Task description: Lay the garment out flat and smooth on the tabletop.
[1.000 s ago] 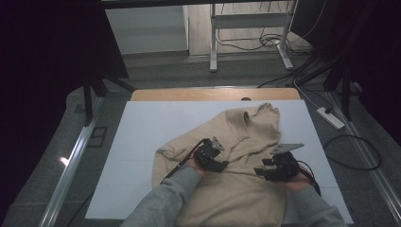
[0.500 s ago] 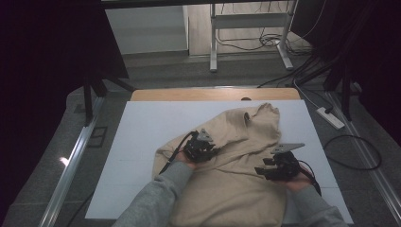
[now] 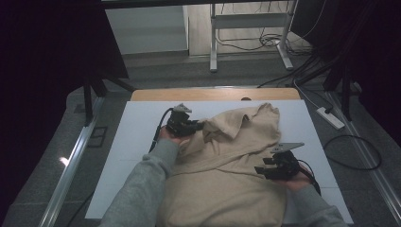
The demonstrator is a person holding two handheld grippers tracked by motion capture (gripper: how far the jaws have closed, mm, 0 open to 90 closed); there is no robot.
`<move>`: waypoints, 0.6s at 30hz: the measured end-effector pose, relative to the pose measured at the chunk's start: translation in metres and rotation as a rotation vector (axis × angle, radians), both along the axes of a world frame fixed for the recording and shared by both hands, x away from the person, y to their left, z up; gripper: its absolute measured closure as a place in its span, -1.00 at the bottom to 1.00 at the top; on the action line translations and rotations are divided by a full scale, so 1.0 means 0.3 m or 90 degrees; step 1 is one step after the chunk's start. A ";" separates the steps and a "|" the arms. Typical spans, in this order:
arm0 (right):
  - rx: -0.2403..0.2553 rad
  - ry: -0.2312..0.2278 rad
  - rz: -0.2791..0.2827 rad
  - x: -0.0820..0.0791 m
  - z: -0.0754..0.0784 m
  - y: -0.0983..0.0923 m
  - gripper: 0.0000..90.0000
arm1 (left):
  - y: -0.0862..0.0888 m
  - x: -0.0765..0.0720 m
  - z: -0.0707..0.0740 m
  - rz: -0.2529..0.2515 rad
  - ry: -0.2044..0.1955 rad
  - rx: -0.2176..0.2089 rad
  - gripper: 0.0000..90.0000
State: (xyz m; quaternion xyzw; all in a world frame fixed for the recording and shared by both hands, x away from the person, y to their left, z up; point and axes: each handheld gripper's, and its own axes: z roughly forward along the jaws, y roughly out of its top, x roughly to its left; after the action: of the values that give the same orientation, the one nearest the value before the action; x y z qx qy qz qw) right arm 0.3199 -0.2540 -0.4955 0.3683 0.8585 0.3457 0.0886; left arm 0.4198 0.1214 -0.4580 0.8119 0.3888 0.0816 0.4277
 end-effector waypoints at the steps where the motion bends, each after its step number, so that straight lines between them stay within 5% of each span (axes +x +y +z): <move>1: 0.000 0.000 0.000 0.001 -0.001 0.000 0.00 | 0.014 0.021 0.002 0.005 0.006 -0.006 0.70; 15: -0.022 0.004 -0.001 0.015 -0.019 0.005 0.00 | 0.245 0.286 -0.063 0.138 0.038 -0.025 0.70; 18: -0.027 0.005 -0.004 0.017 -0.022 0.006 0.00 | 0.286 0.346 -0.103 0.188 0.050 -0.004 0.68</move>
State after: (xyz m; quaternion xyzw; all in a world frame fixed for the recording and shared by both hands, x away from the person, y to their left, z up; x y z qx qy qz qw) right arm 0.3250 -0.2523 -0.5021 0.3704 0.8648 0.3258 0.0937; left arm 0.5236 0.2073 -0.4890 0.7472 0.5206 0.1106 0.3980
